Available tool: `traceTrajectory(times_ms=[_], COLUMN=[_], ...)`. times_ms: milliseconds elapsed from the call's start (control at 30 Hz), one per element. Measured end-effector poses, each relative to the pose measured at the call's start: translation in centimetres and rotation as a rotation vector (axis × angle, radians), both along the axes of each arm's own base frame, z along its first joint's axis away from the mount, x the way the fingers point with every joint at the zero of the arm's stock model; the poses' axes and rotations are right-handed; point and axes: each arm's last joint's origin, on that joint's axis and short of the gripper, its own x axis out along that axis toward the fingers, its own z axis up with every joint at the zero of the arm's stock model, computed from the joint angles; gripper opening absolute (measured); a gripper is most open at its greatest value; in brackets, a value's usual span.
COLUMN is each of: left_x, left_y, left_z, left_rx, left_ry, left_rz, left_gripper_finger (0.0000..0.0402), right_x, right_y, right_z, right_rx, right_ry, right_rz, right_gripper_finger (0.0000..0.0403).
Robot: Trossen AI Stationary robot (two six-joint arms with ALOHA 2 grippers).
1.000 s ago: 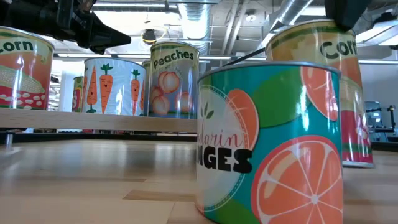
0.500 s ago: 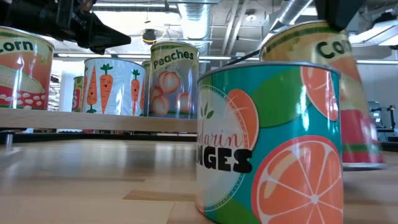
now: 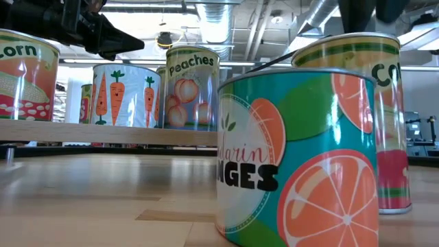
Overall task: Pick and place cans onto a shelf
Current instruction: Put the canned corn on the shelf
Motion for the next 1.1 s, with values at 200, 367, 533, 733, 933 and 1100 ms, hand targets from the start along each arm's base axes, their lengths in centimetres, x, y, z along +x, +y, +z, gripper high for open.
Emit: traceTrajectory(times_ms=[200, 367, 533, 733, 933, 1100], left_x=[0.1, 0.3, 1.5, 3.7, 7.0, 10.4], left_y=[-0.2, -1.2, -2.2, -3.2, -5.1, -7.2], left_z=[0.7, 1.7, 1.2, 2.4, 5.0, 6.2], left_rx=[-0.03, -0.049, -0.049, -0.04, 0.015, 0.049], left_ry=[-0.003, -0.035, -0.013, 0.032, 0.111, 0.197], left_rz=[-0.075, -0.171, -0.232, -0.269, -0.34, -0.397], left_gripper_finger=[0.0, 0.0, 0.0, 0.0, 0.0, 0.0], right_x=[-2.9, -5.8, -8.2, -11.5, -14.4, -15.9], right_y=[0.2, 0.3, -1.8, -5.6, -9.2, -11.7], right_z=[4.6, 6.6, 5.3, 4.0, 2.9, 1.7], right_rx=[-0.033, 0.016, 0.123, 0.233, 0.282, 0.268], right_ry=[-0.15, -0.344, -0.496, -0.696, -0.901, -0.955], right_rz=[0.026, 0.064, 0.067, 0.07, 0.099, 0.068], right_gripper_finger=[0.0053, 0.0013, 0.0006, 0.0004, 0.0003, 0.0003])
